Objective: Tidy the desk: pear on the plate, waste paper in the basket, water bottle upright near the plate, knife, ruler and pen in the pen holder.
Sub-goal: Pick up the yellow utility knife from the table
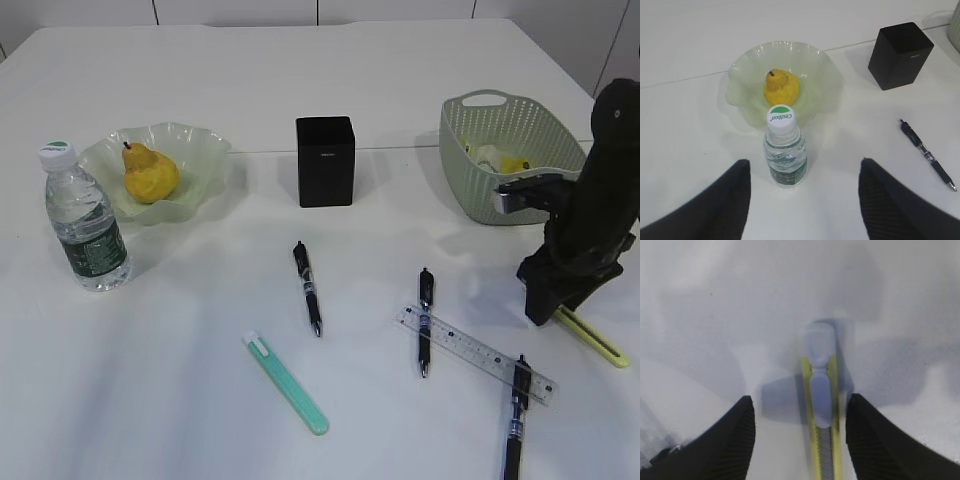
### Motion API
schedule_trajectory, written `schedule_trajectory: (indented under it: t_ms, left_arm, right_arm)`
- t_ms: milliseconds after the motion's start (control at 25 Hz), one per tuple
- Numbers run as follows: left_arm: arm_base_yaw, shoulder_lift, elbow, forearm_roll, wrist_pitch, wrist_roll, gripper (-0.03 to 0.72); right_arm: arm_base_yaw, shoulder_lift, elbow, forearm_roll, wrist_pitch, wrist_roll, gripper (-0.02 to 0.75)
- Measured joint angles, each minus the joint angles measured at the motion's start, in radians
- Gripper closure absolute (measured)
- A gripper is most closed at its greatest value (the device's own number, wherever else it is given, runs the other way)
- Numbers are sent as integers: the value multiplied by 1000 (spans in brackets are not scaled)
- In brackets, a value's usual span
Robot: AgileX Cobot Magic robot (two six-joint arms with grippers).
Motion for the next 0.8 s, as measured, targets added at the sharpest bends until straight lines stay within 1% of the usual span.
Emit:
schedule_trajectory:
  t_ms: [800]
  left_arm:
    - [0,0,0,0,-4,0,214]
  right_arm:
    - [0,12,0,-13,18,2,279]
